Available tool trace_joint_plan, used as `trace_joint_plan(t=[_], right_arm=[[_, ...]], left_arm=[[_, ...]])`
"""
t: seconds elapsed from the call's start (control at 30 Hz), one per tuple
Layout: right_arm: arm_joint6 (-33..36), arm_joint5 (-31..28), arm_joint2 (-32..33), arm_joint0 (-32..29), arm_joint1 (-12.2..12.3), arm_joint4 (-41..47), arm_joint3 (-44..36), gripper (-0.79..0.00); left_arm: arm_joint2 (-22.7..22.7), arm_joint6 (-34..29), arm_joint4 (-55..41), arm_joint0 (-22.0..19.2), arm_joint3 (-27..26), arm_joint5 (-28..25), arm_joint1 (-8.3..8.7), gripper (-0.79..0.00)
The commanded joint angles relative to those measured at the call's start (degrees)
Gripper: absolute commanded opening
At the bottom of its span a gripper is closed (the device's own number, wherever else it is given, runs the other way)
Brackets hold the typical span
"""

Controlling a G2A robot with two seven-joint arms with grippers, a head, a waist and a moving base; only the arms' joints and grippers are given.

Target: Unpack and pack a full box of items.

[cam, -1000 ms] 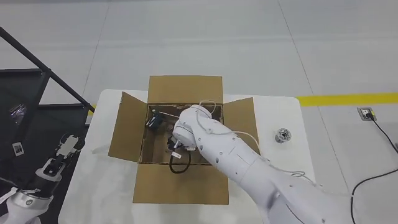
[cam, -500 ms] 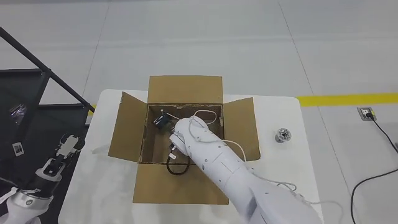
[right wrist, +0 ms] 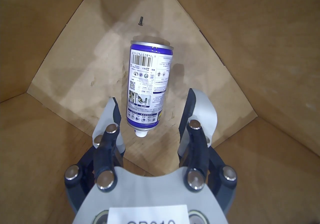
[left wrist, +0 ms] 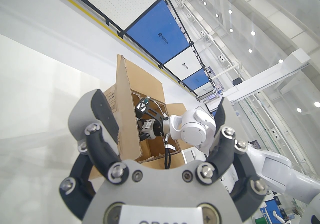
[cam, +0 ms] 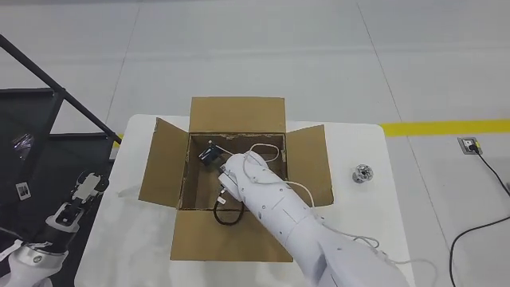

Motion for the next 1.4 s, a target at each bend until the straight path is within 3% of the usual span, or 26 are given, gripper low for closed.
trace_joint_plan(t=[0.0,0.03,0.07,0.1,0.6,0.77,0.97,1.33,1.37], right_arm=[[0.0,0.0,0.0,0.0,0.0,0.0,0.0,-0.385],[0.0,0.0,0.0,0.0,0.0,0.0,0.0,-0.283],[0.0,0.0,0.0,0.0,0.0,0.0,0.0,-0.065],[0.0,0.0,0.0,0.0,0.0,0.0,0.0,0.0],[0.0,0.0,0.0,0.0,0.0,0.0,0.0,0.0],[-5.8,1.3,0.2,-1.4,0.5,-1.3,-0.6,0.0],[-7.9,3.0,1.3,-2.5,1.0,-1.1,-0.6,0.0],[-6.3,-2.3,3.5,-3.3,1.7,0.8,1.4,0.0],[-6.3,-2.7,3.7,-3.4,1.8,1.0,1.5,-0.046]], left_arm=[[0.0,0.0,0.0,0.0,0.0,0.0,0.0,0.0],[0.0,0.0,0.0,0.0,0.0,0.0,0.0,0.0],[0.0,0.0,0.0,0.0,0.0,0.0,0.0,0.0],[0.0,0.0,0.0,0.0,0.0,0.0,0.0,0.0],[0.0,0.0,0.0,0.0,0.0,0.0,0.0,0.0],[0.4,0.5,0.6,0.0,-0.3,0.6,0.0,0.0],[1.4,1.4,2.7,0.1,-0.4,1.1,0.12,0.0],[1.6,2.9,3.6,1.2,-0.6,0.6,0.26,0.0],[1.6,3.0,3.7,1.2,-0.6,0.6,0.28,0.0]])
